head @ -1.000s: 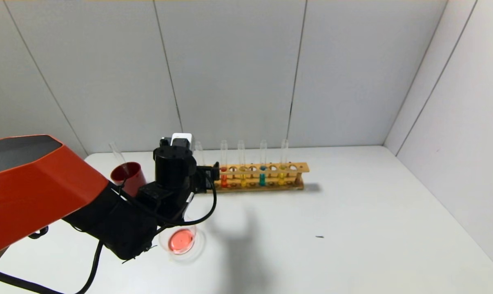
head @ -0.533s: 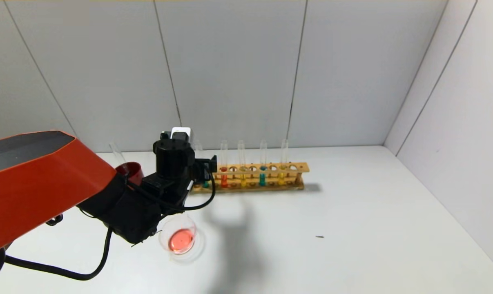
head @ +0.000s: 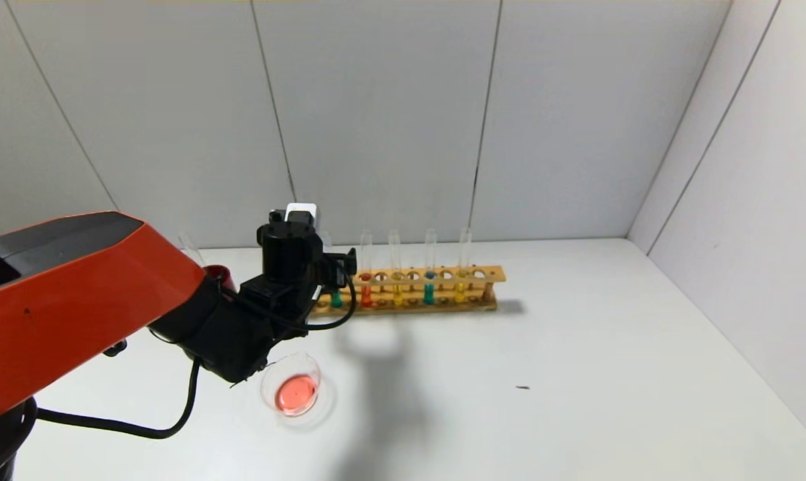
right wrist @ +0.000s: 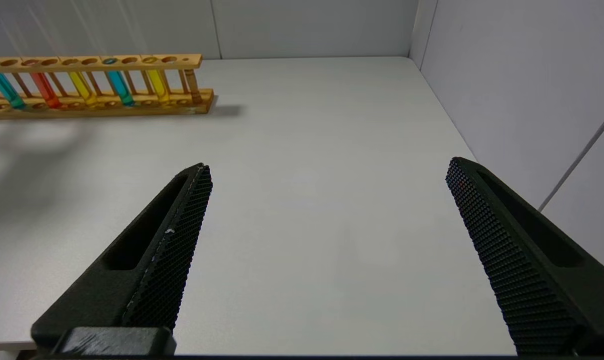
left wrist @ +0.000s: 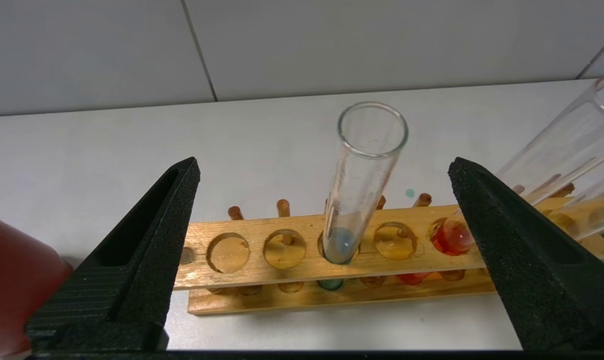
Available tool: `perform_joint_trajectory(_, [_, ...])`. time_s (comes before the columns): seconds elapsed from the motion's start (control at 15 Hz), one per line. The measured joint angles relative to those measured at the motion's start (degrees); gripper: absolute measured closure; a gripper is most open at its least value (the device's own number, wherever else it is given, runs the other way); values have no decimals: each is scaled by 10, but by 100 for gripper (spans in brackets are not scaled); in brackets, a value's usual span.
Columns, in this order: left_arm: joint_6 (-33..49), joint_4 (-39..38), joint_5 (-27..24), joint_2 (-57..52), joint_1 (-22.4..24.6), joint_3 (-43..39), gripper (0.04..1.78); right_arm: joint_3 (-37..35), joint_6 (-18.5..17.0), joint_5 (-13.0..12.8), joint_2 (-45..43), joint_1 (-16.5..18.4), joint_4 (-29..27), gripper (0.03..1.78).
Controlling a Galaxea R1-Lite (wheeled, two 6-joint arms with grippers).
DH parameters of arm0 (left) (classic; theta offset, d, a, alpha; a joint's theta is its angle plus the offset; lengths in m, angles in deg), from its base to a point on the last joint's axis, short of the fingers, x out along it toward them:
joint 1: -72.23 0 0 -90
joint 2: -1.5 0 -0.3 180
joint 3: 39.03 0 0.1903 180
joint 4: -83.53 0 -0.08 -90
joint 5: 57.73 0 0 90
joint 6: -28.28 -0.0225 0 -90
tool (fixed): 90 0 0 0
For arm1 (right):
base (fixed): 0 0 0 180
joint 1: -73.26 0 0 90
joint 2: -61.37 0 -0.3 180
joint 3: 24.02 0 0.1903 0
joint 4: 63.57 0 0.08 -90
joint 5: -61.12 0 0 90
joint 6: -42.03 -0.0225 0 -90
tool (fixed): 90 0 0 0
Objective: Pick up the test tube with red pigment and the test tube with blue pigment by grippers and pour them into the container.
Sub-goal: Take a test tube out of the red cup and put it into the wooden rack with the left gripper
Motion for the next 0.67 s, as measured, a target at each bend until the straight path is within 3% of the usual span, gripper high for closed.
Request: perform_joint_trajectory(0.67, [1, 0, 0, 8, 0, 8, 7, 0, 0, 0, 0, 0, 0, 10])
